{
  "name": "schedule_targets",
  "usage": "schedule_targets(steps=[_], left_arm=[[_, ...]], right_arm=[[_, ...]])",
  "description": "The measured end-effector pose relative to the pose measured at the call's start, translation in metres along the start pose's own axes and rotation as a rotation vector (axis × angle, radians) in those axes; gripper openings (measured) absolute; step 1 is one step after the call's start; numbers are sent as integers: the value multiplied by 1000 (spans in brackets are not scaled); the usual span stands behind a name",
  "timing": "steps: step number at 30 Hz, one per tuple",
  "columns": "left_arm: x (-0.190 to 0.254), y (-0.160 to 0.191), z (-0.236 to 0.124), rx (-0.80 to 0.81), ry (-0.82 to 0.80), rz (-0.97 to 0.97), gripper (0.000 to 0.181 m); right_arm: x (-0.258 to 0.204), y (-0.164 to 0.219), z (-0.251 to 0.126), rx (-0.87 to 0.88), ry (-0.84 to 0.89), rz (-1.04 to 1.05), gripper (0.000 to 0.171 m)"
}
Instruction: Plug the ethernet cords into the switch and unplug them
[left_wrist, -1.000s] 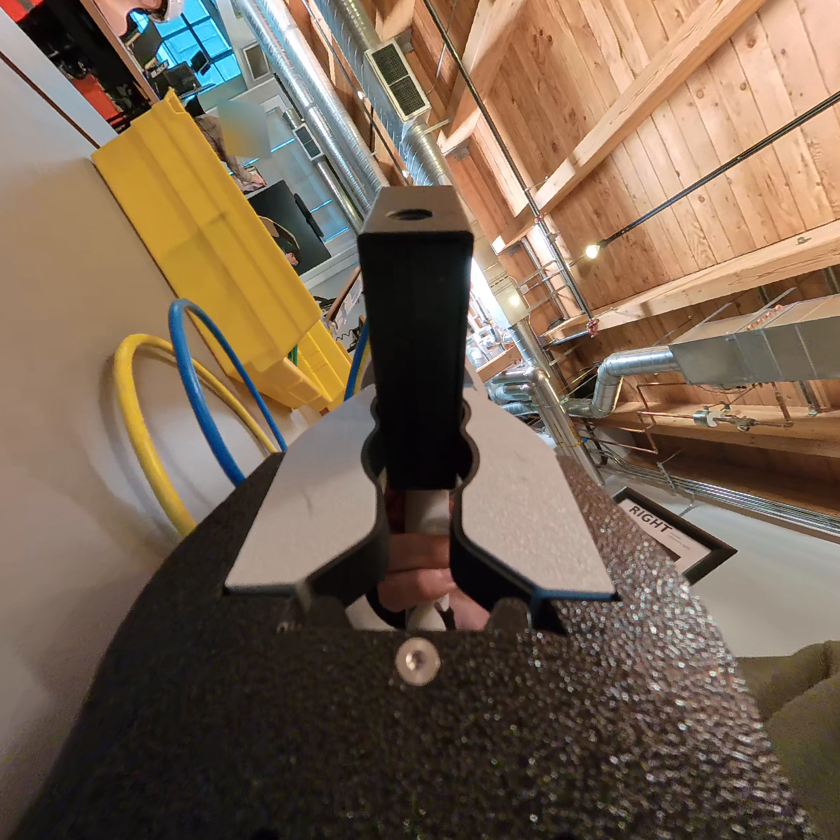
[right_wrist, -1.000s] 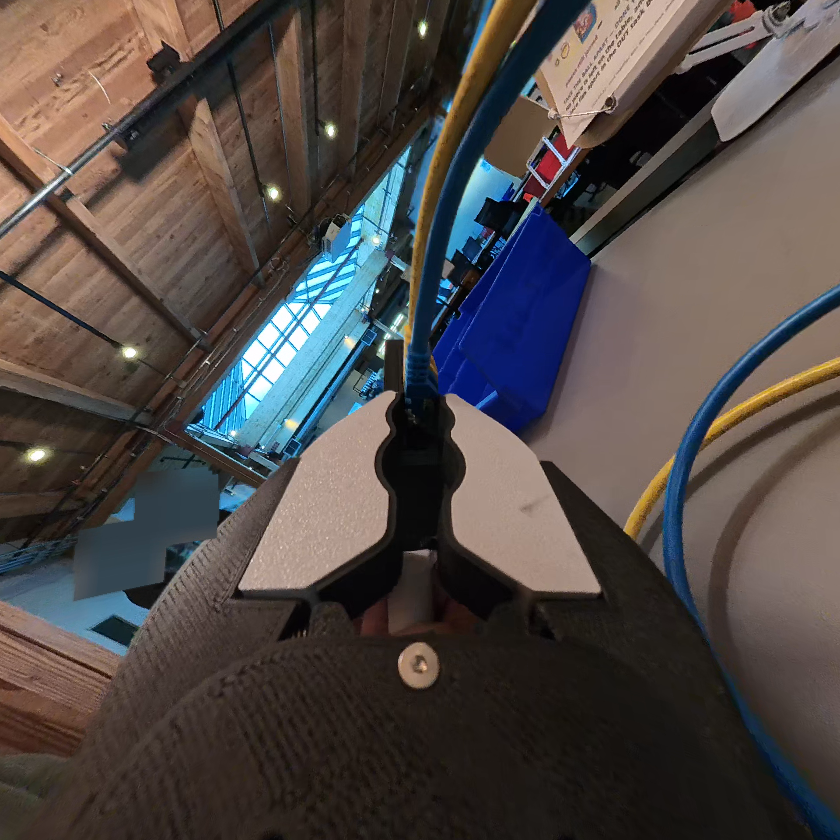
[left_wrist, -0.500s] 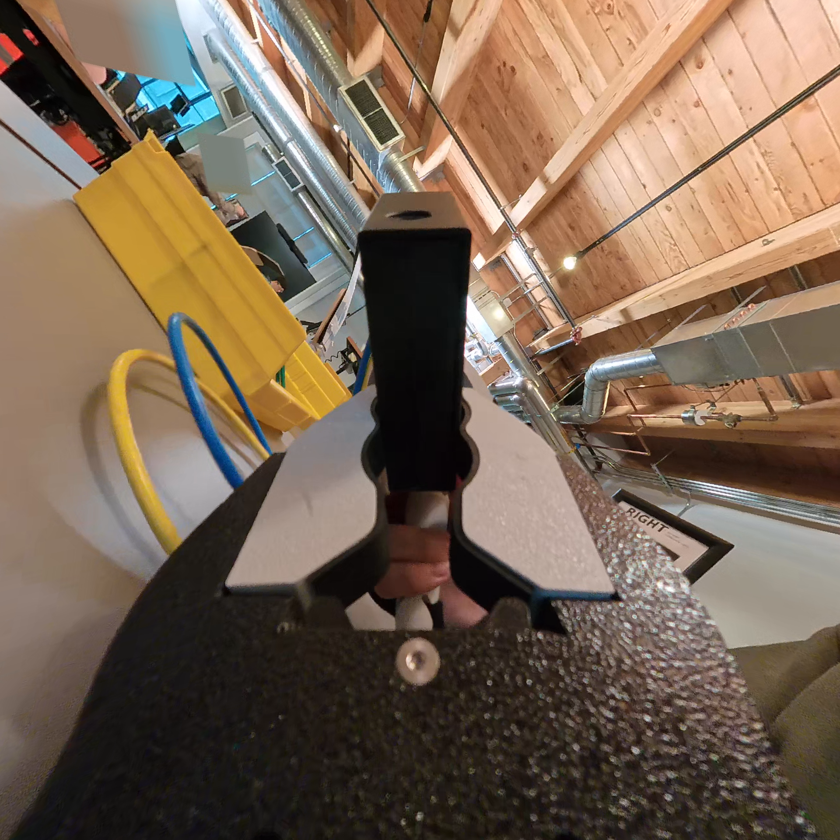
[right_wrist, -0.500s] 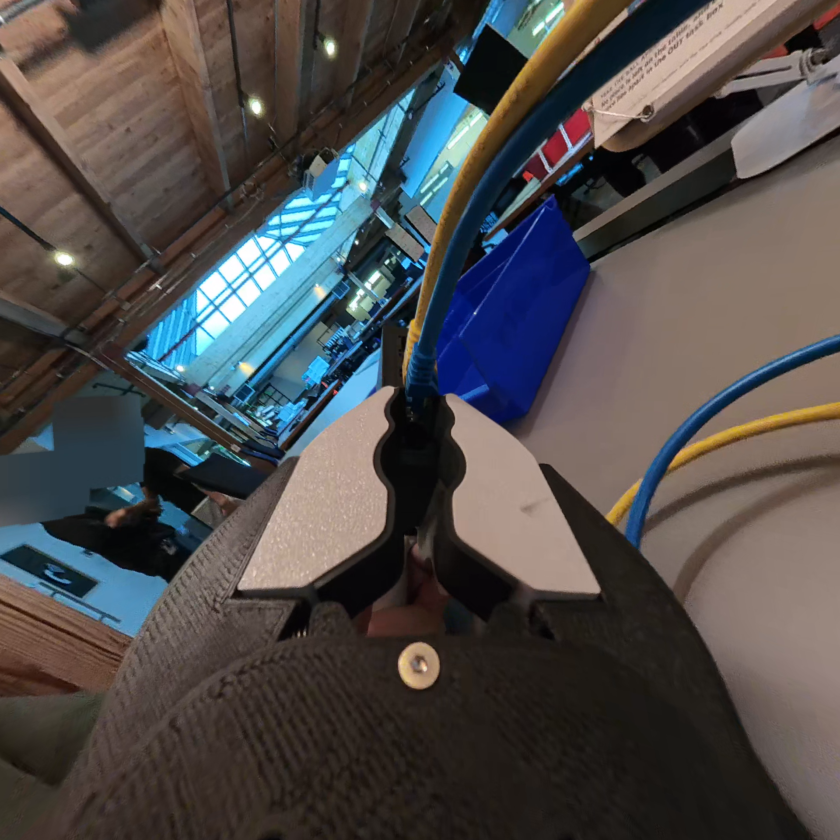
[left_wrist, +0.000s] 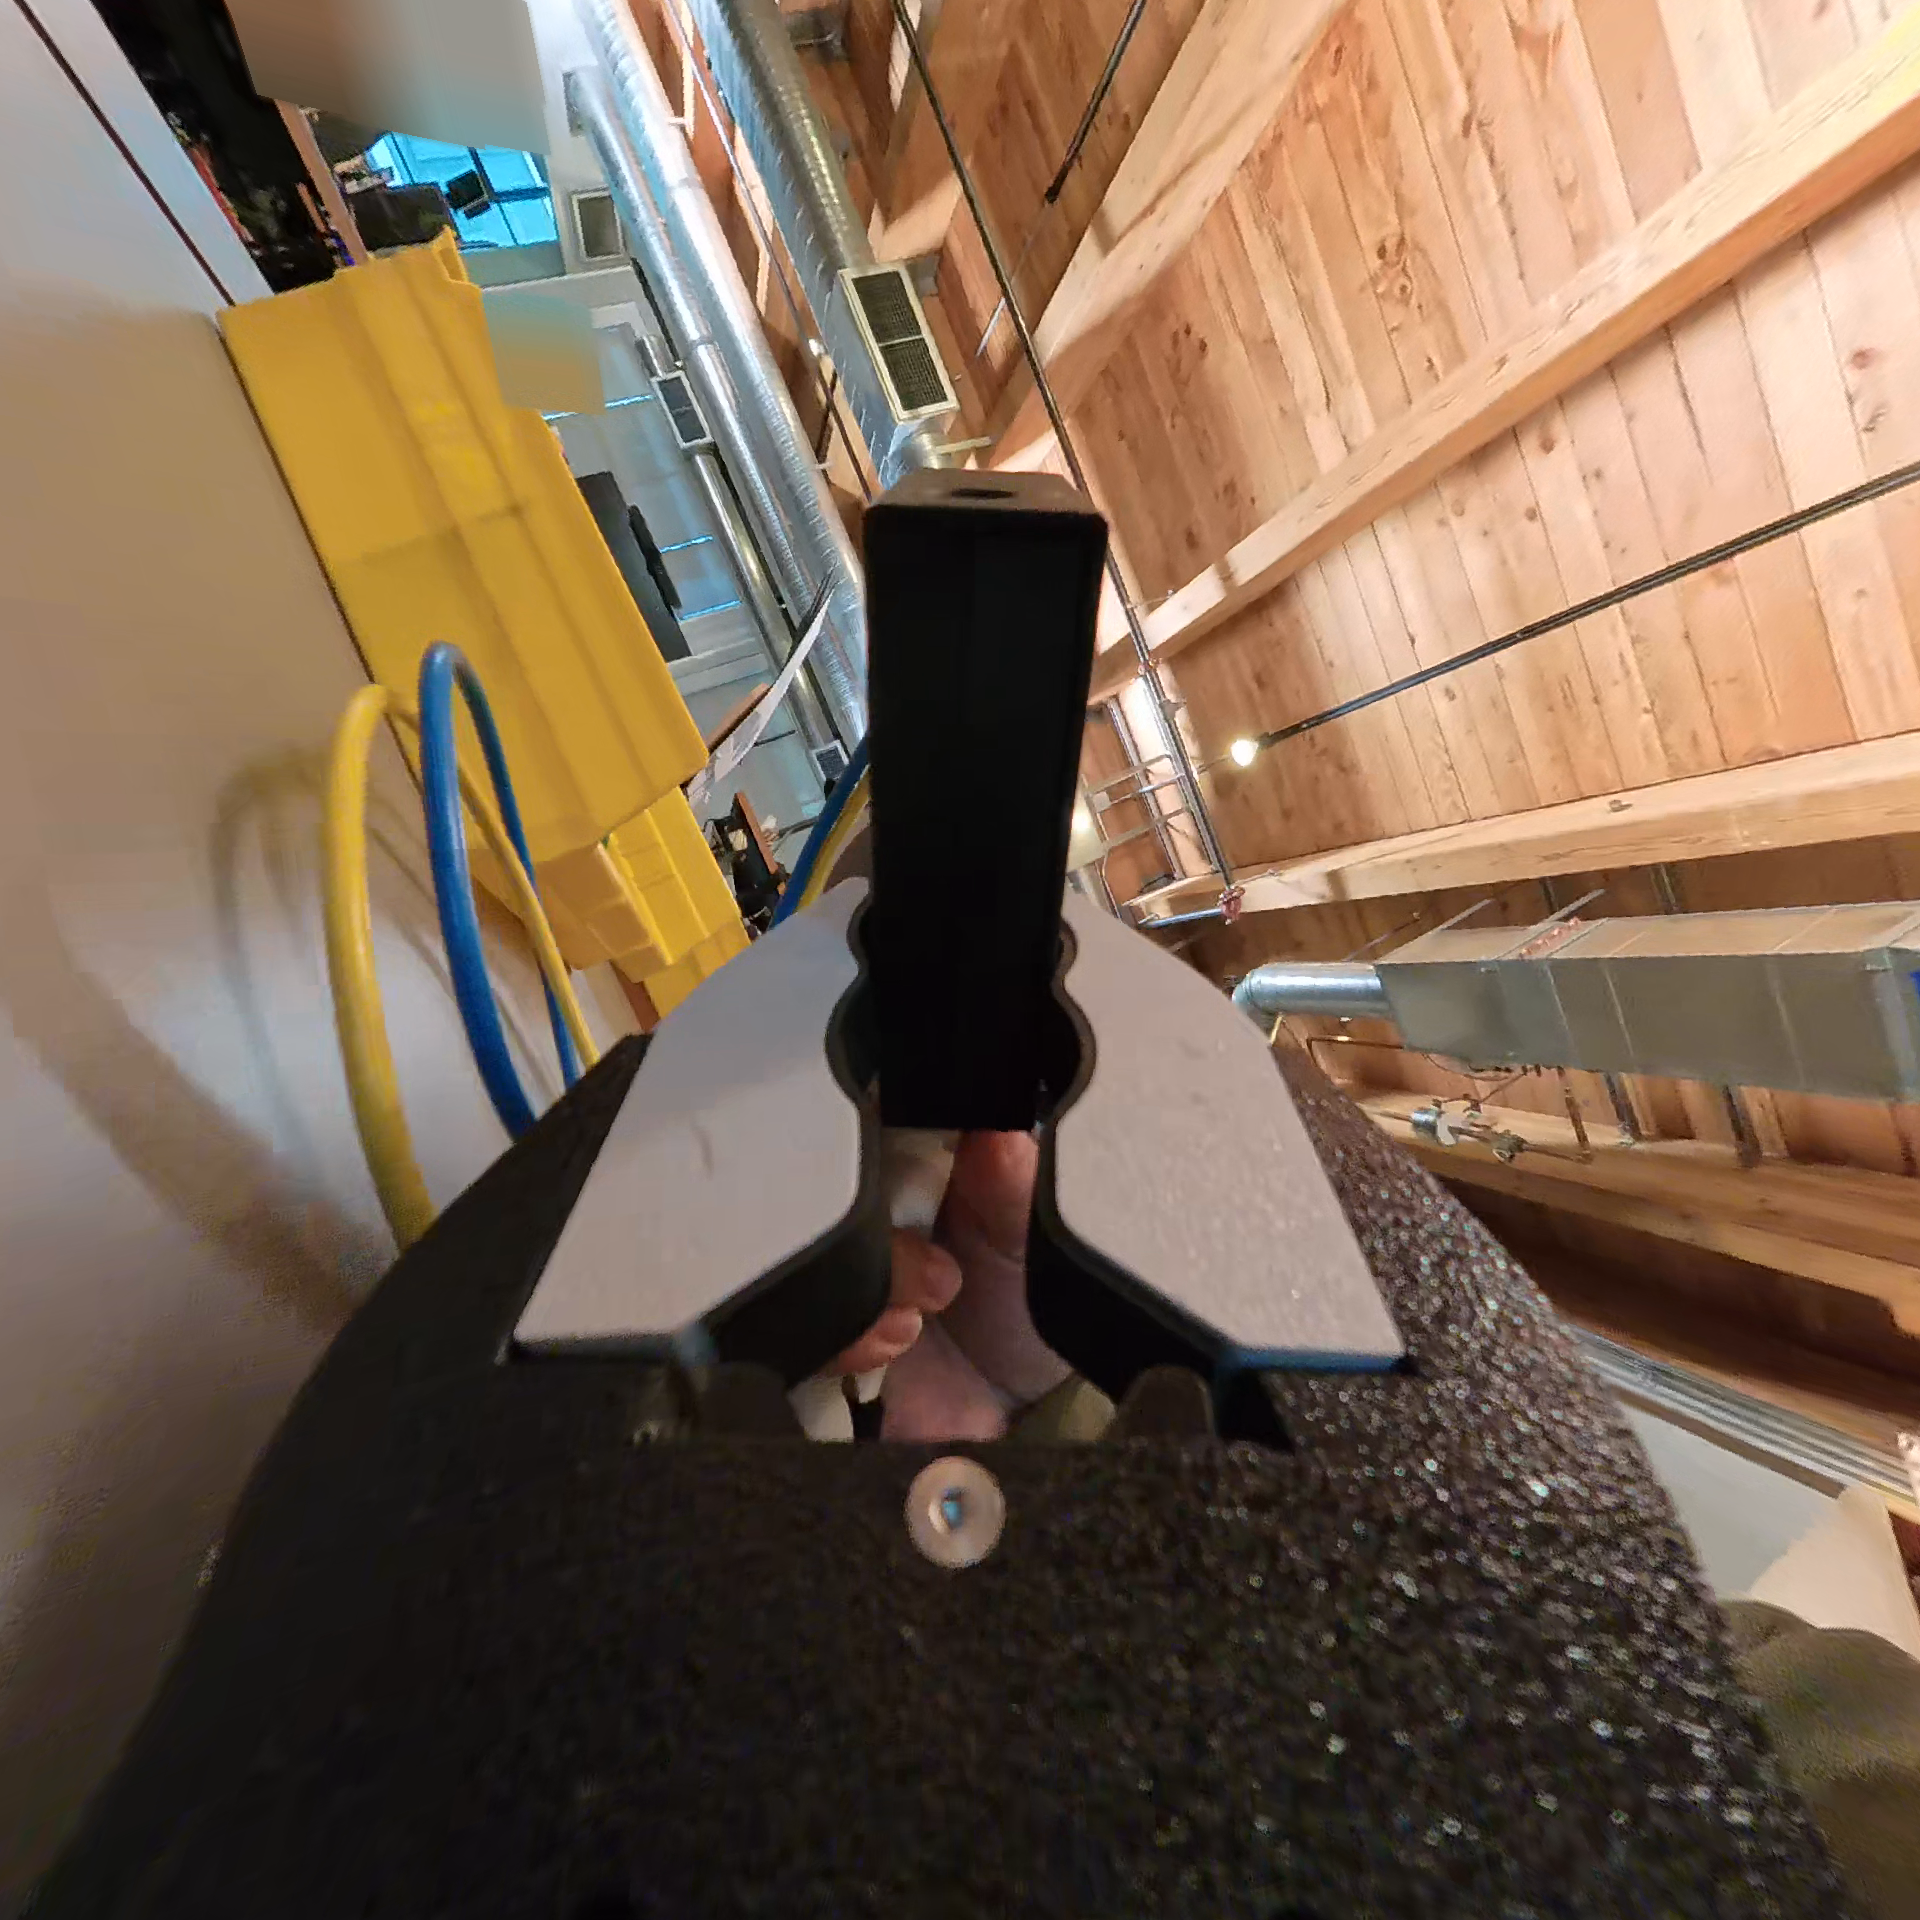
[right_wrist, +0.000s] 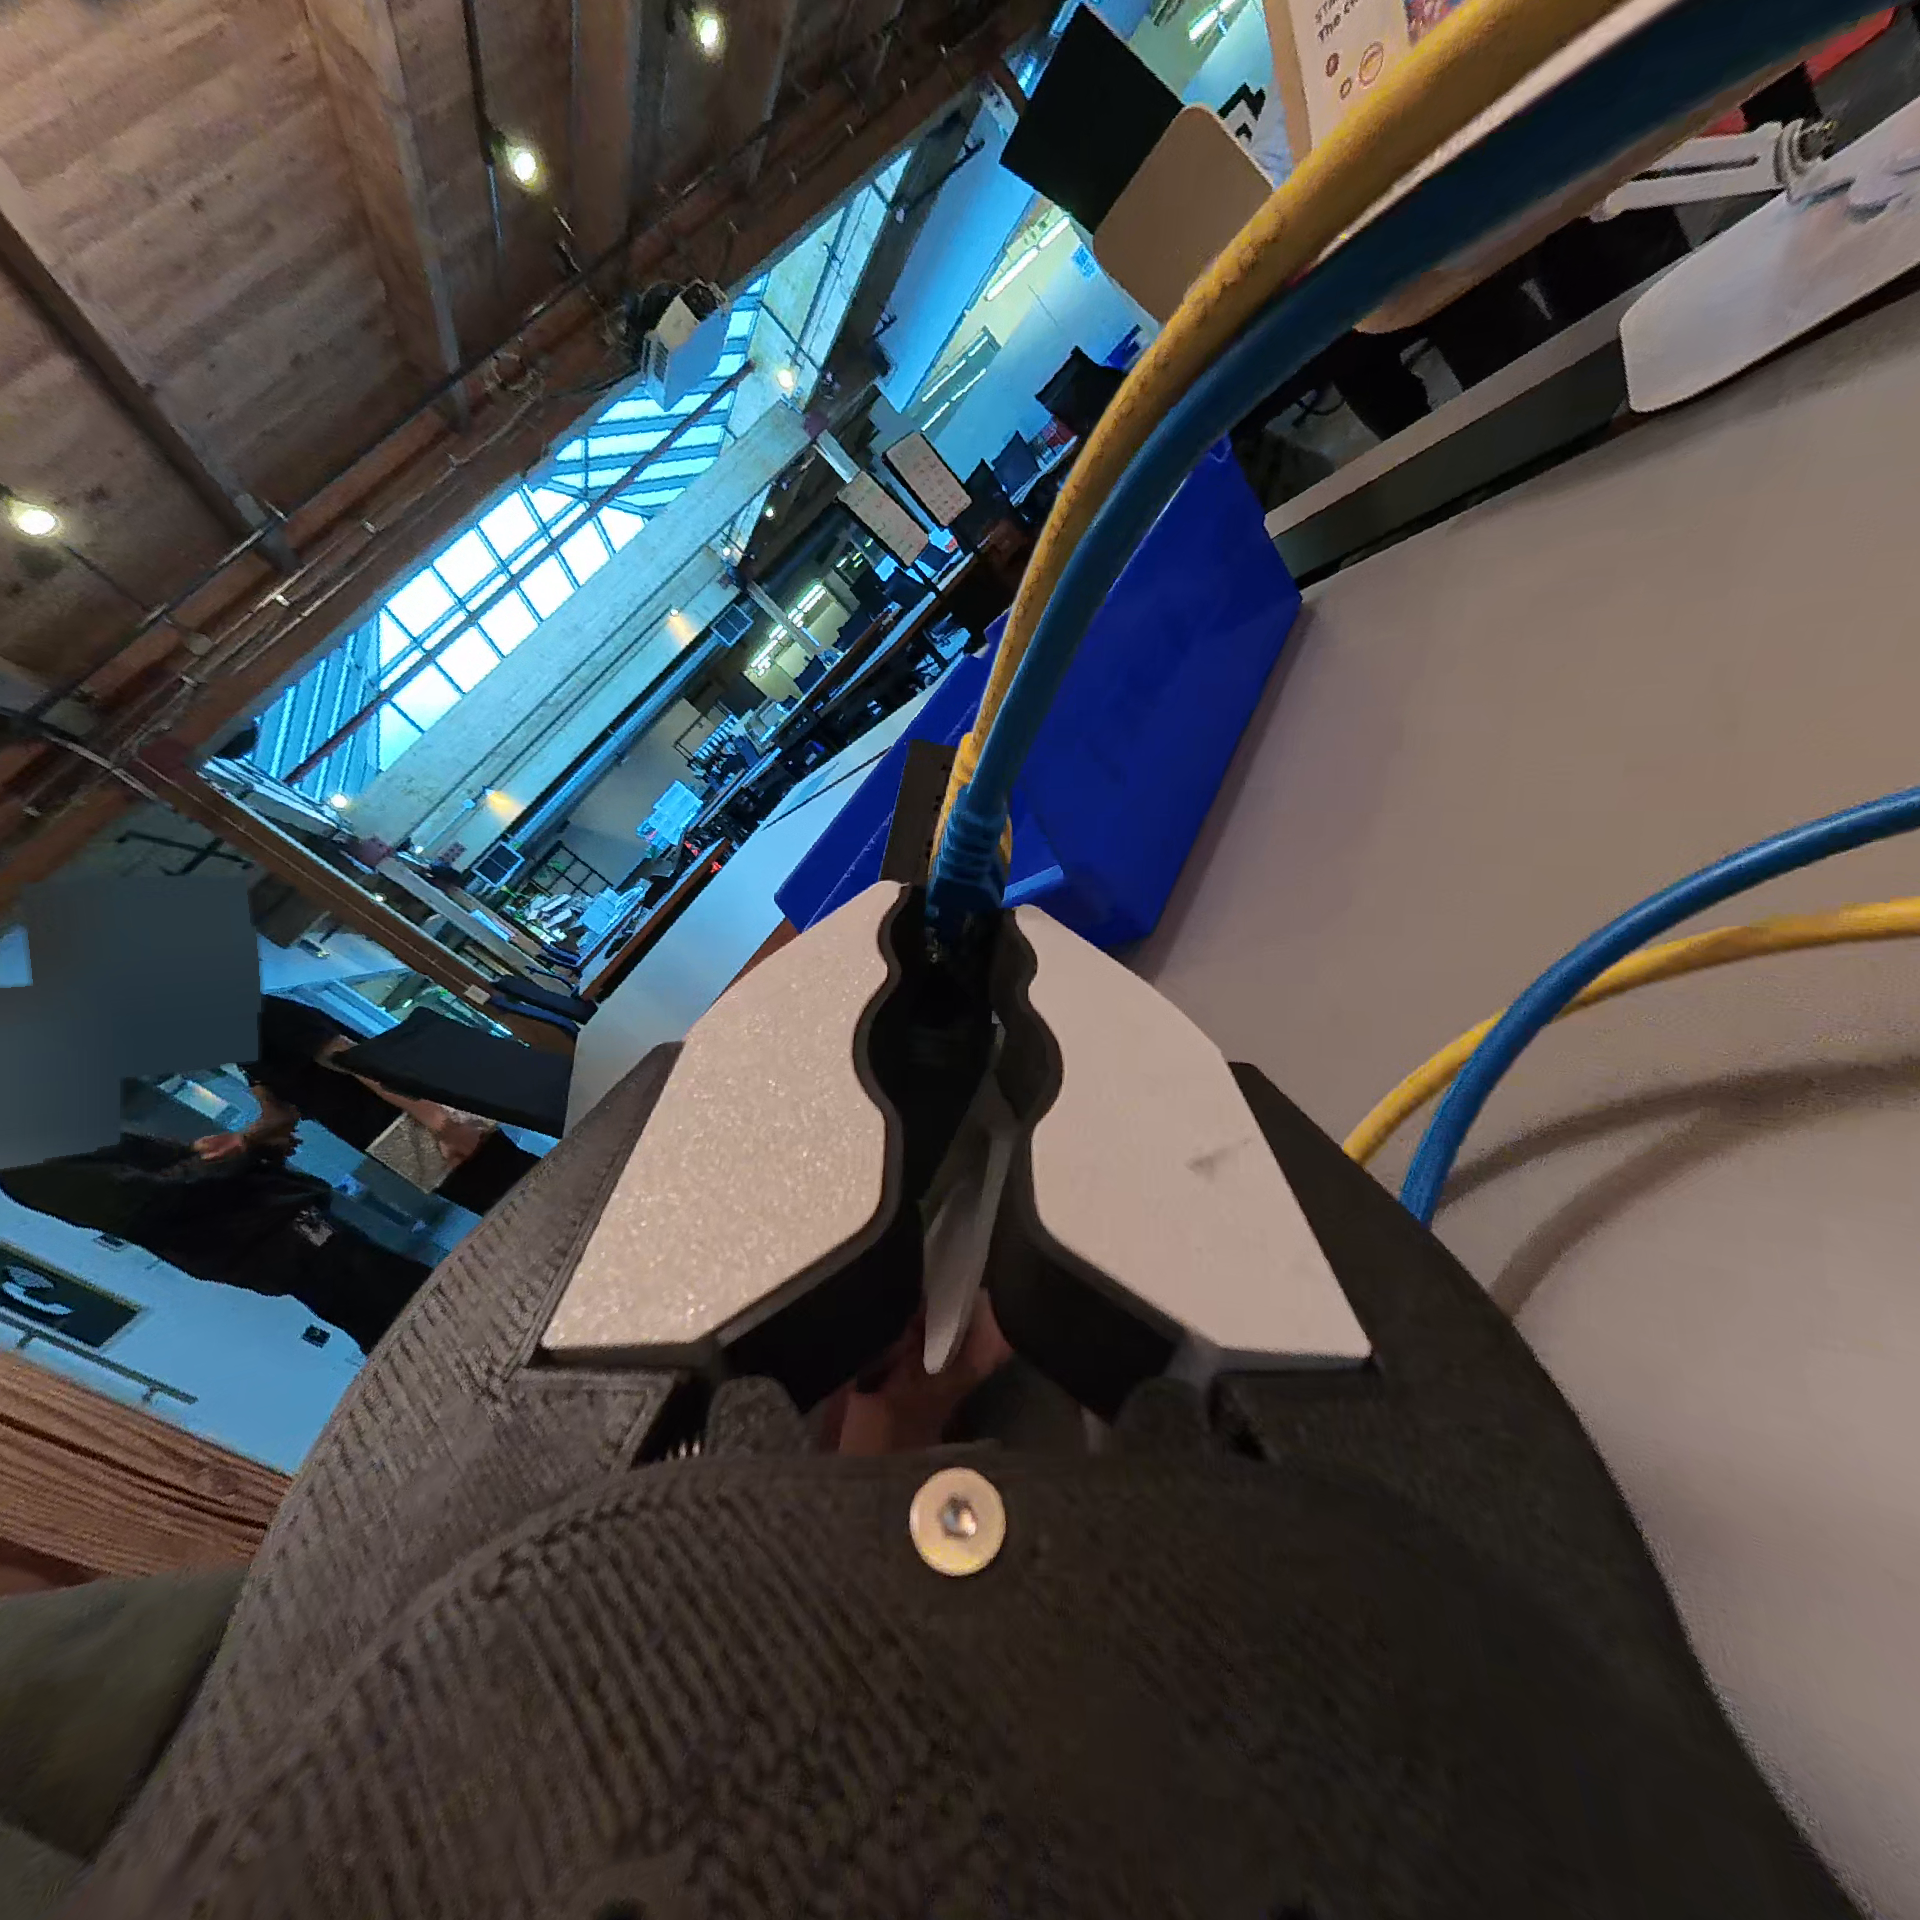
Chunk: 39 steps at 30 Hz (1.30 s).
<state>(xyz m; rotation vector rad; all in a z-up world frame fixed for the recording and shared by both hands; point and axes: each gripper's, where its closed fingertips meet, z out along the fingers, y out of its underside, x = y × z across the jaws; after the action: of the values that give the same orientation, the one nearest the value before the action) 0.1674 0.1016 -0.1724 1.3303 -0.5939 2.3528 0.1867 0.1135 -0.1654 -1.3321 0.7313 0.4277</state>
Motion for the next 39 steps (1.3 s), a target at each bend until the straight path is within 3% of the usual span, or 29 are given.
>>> schedule_targets(steps=[9,16,19,30,34,39], left_arm=[[4,-4,0,57,-3,-36,26],[4,2,2,-40,-20,148,28],[5,-14,-3,18,-53,170,28],[-7,-5,-2,-84,-110,70,27],[-5,-12,-5,-45,-128,61,26],[-7,-15,-7,-11,-144,53,26]], right_arm=[[-4,-1,1,-26,-22,-34,14],[-6,-3,-5,-39,-65,53,14],[-6,-3,-9,-30,-58,50,14],[9,-2,-15,131,28,214,14],[6,1,-14,170,-6,349,14],[11,5,-13,187,35,372,23]])
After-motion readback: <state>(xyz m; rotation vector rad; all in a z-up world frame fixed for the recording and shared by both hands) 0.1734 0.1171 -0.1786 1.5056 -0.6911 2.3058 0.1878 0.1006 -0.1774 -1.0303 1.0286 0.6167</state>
